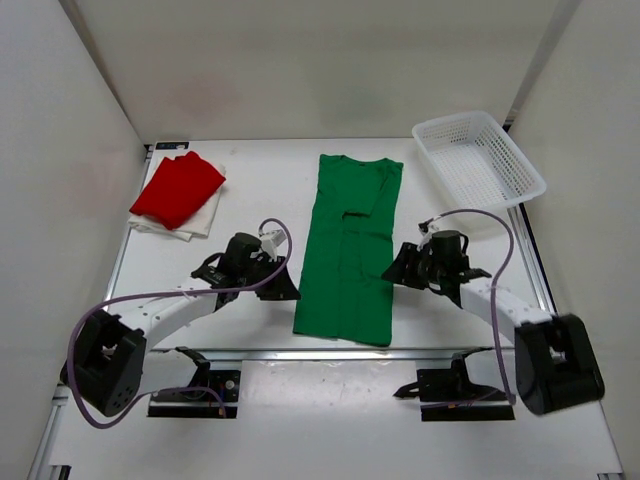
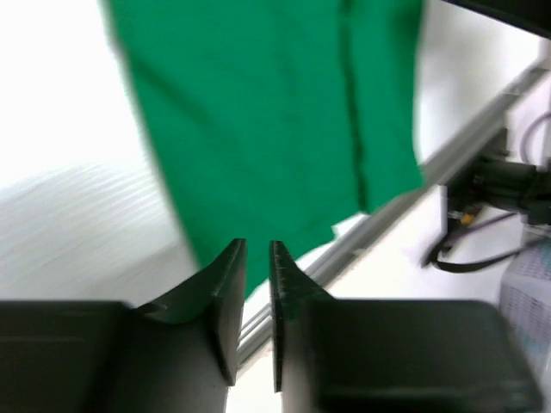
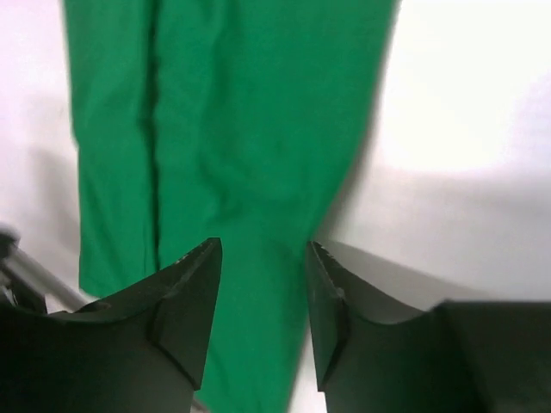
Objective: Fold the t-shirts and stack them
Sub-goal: Rotate the tshirt 90 degrees, then grab the bottom of the folded rectangular tshirt with both arms
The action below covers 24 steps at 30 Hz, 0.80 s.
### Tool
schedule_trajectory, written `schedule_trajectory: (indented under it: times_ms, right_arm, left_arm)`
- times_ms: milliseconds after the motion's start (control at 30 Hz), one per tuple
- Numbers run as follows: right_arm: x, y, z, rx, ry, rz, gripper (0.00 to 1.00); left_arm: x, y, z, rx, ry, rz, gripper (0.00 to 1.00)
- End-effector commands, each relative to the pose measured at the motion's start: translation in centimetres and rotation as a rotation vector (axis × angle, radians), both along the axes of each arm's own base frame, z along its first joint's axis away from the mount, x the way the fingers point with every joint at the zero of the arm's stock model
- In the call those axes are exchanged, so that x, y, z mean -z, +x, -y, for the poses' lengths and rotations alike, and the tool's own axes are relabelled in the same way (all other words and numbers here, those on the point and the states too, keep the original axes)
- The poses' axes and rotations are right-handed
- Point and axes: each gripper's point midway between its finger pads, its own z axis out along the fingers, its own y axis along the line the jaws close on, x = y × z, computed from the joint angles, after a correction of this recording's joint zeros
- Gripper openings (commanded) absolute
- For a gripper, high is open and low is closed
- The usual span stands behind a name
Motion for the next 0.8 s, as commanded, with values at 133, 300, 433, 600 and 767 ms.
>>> schedule_trajectory:
  times_ms: [133,300,433,600,767]
  right_arm:
    - [0.8,-7.8,0.9,0.014,-0.014,-0.077,0.36]
    - [2.4,-12.4,0.4,0.059,0.007,-0.151,0.36]
    - [3.1,-14.8,0.0,0.038,-0.039,-0.193,0.37]
    - [3.8,-15.7,-0.8,0.005,-0.012,-0.247,0.26]
    - [3.3,-15.3,-0.3,0.022,-0.029,-0.222,0.2]
  left_arm:
    - [3.5,-1.6,-4.1,-0.044,0.216,-0.015,0.4]
    - [5.5,-3.8,-3.5,0.007,0.228,-0.079,0.47]
    - [5.7,-4.4,-3.0,0.009,0.182,-0.094,0.49]
    - [5.8,-5.4,-1.4,0.058,0.149,-0.126,0.53]
    - [6.4,-6.5,-0.4,0.08,0.12,-0.171,0.56]
